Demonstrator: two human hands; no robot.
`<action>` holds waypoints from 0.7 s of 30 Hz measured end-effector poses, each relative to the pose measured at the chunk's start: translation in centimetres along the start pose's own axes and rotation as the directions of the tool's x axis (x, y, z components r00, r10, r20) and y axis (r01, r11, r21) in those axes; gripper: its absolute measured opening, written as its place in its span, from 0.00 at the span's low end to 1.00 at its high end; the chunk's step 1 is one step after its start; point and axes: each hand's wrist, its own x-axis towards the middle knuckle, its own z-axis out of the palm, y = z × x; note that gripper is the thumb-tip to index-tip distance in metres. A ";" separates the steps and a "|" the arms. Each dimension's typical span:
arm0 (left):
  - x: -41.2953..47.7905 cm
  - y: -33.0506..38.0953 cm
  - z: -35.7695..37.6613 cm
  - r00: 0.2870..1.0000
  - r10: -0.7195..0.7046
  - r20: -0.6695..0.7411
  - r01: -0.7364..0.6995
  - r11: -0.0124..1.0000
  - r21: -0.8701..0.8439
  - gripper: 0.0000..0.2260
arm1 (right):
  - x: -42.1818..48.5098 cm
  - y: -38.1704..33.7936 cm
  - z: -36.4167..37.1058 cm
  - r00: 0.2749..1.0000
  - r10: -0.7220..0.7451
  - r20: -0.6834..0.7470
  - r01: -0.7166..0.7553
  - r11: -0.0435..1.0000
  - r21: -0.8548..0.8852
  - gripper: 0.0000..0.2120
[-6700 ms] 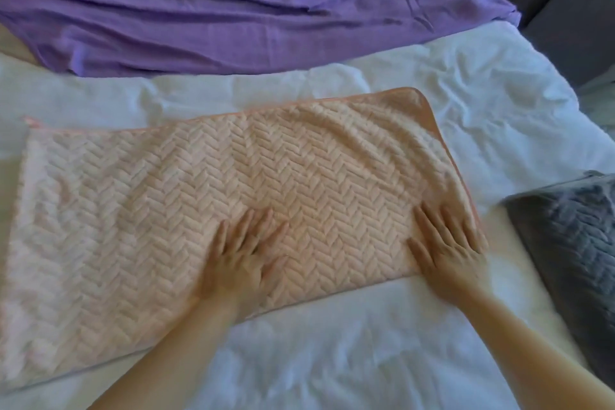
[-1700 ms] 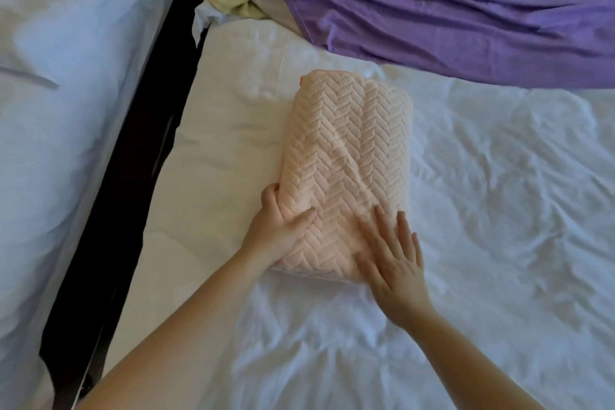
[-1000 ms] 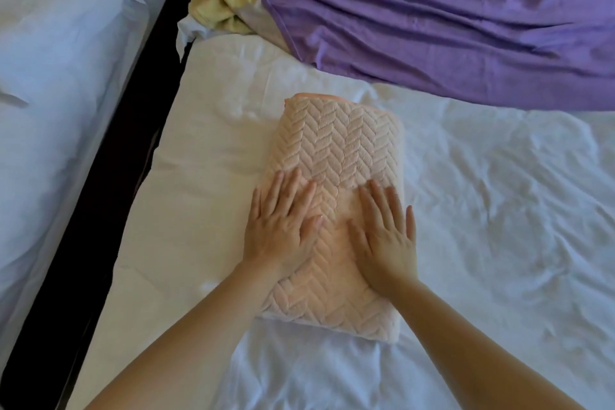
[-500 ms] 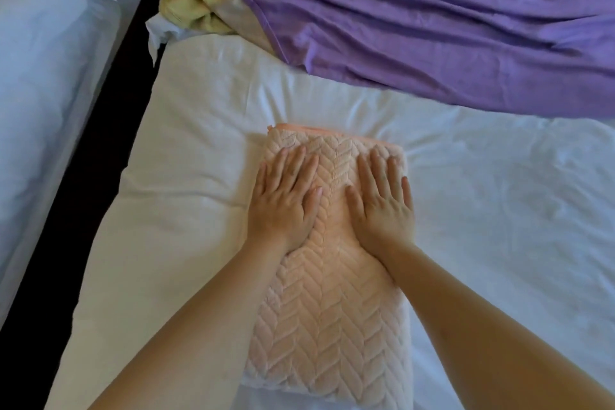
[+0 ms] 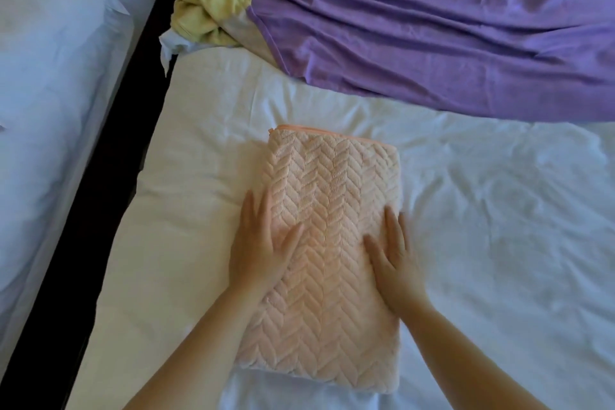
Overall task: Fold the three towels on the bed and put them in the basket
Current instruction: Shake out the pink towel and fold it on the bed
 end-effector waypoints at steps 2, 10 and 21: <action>-3.2 -0.7 -1.0 0.982 -0.147 0.118 0.161 0.980 -0.120 0.45 | -4.5 0.9 0.2 0.997 0.069 0.020 -0.071 0.987 0.143 0.33; -10.6 0.2 -4.5 0.922 -0.217 0.322 0.345 0.836 -0.426 0.40 | -14.3 -0.9 -0.5 0.976 0.157 0.151 -0.205 0.896 0.394 0.45; -19.7 7.0 -9.5 0.927 -0.007 0.374 0.154 0.919 -0.363 0.22 | -25.8 -2.6 -10.0 0.952 0.252 0.175 -0.291 0.920 0.261 0.37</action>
